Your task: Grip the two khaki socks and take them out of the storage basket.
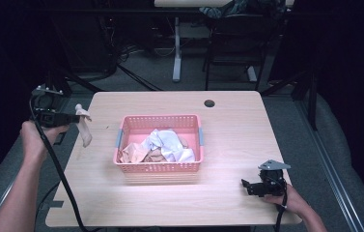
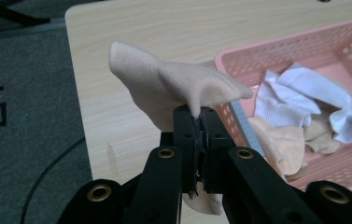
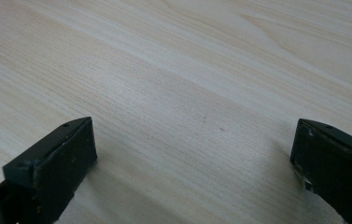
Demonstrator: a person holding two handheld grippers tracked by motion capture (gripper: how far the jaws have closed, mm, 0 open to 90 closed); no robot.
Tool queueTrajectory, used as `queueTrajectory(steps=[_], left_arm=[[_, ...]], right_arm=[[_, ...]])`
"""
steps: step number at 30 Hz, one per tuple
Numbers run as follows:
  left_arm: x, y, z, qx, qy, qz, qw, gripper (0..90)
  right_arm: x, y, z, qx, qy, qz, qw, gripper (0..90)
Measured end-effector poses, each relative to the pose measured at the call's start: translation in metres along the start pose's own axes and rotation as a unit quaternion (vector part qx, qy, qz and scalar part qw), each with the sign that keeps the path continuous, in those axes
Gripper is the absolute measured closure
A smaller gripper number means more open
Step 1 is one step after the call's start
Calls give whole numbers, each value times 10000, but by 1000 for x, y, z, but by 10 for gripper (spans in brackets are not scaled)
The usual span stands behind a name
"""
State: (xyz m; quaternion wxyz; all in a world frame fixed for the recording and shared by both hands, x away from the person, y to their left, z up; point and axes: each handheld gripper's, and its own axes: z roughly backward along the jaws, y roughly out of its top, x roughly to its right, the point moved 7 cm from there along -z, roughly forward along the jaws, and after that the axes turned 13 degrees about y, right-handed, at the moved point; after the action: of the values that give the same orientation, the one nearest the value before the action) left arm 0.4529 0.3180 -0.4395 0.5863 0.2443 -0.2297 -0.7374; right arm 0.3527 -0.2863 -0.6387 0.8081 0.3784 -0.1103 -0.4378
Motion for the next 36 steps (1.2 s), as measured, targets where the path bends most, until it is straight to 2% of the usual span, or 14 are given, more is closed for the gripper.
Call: queueTrajectory(steps=[5, 7, 10, 13, 16, 22, 25, 27, 29, 33, 36], left_arm=[[-1, -11, -18, -201, -63, 158, 9997, 874], [1, -17, -26, -315, -72, 134, 9994, 874], [2, -24, -36, -464, 20, 42, 9989, 874], [2, -33, -50, -622, 31, 94, 9980, 874], [3, -42, -64, -725, -35, 139, 9973, 874], [16, -66, -98, -984, -280, 236, 9945, 871], [23, -72, -104, -988, -364, 222, 9942, 863], [27, -74, -106, -1027, -411, 257, 9935, 807], [30, -75, -104, -985, -527, 300, 9933, 698], [38, -72, -92, -764, -591, 226, 9951, 386], [40, -67, -80, -619, -617, 166, 9960, 275]], right_arm=[[0, 0, 0, 8, 6, -3, 10000, 0], [-1, 0, 0, 37, 25, -32, 10000, 0], [-1, 0, 0, 32, 18, -34, 10000, 0], [-1, 0, 0, 37, 10, -41, 10000, 0], [-1, 0, 0, 34, 20, -36, 10000, 0], [-1, 0, 0, 34, 30, -34, 10000, 0], [-1, 0, 0, 39, 6, -51, 10000, 0], [-1, 0, 0, 41, 1, -55, 10000, 0], [-1, 0, 0, 41, 1, -57, 10000, 0], [-1, 0, 0, 43, -7, -64, 10000, 0], [-1, 0, 0, 34, 9, -57, 10000, 0]])
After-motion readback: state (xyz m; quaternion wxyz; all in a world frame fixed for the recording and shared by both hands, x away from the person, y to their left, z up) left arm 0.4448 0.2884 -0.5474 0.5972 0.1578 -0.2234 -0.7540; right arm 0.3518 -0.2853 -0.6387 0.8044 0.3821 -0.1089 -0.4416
